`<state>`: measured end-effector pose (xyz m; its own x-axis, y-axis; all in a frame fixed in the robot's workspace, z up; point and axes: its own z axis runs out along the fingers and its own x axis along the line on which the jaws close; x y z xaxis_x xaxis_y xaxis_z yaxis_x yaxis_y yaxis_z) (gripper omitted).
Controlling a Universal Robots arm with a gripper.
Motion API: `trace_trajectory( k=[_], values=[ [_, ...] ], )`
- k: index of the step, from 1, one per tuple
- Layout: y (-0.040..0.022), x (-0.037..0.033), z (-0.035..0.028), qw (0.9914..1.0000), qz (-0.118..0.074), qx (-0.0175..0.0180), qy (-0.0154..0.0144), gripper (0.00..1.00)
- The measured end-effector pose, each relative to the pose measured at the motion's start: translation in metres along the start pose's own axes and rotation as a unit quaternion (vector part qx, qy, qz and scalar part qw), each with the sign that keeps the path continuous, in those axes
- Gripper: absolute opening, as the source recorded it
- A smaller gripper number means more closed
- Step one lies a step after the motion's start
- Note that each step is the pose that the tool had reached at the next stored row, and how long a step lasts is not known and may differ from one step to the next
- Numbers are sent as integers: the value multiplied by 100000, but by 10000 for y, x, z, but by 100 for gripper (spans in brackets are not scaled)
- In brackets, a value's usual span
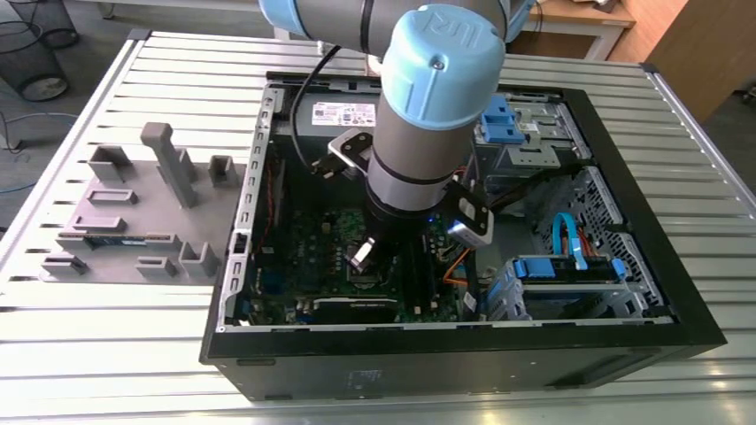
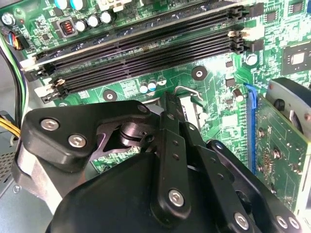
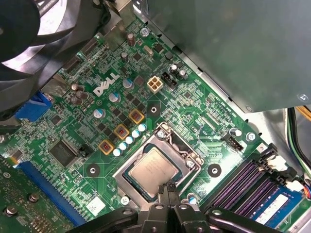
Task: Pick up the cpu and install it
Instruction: 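Install the first cpu locking lever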
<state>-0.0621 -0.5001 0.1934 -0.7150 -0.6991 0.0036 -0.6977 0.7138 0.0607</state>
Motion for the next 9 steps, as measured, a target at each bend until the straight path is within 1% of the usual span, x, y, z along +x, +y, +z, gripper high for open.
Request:
trace_trajectory(
  k=[2,3,9],
  values=[
    [-11,-9,2,99999,11,-372,289,11],
    [-14,-10,1,99998,16,-454,361,11],
    [-15,-10,3,99998,20,-493,379,11]
  ],
)
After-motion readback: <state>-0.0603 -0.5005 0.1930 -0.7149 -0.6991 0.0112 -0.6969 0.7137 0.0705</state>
